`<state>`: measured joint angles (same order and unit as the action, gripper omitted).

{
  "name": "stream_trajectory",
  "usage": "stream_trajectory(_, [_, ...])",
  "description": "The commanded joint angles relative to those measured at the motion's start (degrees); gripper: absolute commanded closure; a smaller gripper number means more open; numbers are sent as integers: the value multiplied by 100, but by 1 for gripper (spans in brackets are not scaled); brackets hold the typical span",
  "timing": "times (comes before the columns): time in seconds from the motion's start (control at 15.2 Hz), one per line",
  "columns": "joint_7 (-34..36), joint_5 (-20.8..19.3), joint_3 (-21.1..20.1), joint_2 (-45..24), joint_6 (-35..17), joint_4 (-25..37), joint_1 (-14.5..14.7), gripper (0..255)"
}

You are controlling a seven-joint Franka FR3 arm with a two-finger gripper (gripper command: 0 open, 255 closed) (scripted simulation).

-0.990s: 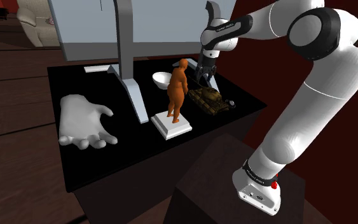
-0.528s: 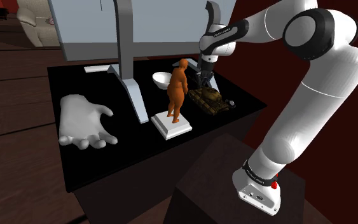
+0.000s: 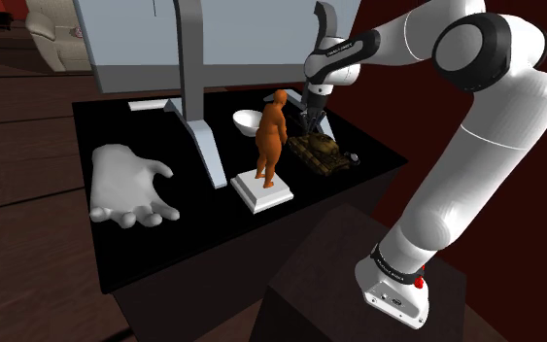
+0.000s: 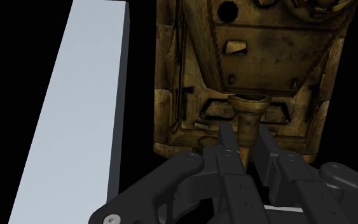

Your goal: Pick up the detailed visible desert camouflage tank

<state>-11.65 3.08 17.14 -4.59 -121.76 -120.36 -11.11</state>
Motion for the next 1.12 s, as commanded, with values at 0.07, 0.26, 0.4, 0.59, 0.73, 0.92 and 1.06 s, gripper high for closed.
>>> stream_trajectory(0.07, [31,-29,-2,75,146,71,9,255])
stream_trajectory(0.26, [62,-68,-1,175,365,195,13,255])
stream_trajectory(0.4, [81,-91,-1,236,512,284,16,255])
stream_trajectory(0.59, [106,-122,-2,318,733,427,20,255])
stream_trajectory(0.73, [121,-139,-3,367,881,528,22,255])
stream_trajectory(0.92, [141,-162,-5,431,1103,690,25,255])
stream_trajectory(1.06, [142,-163,-5,434,1114,698,25,255])
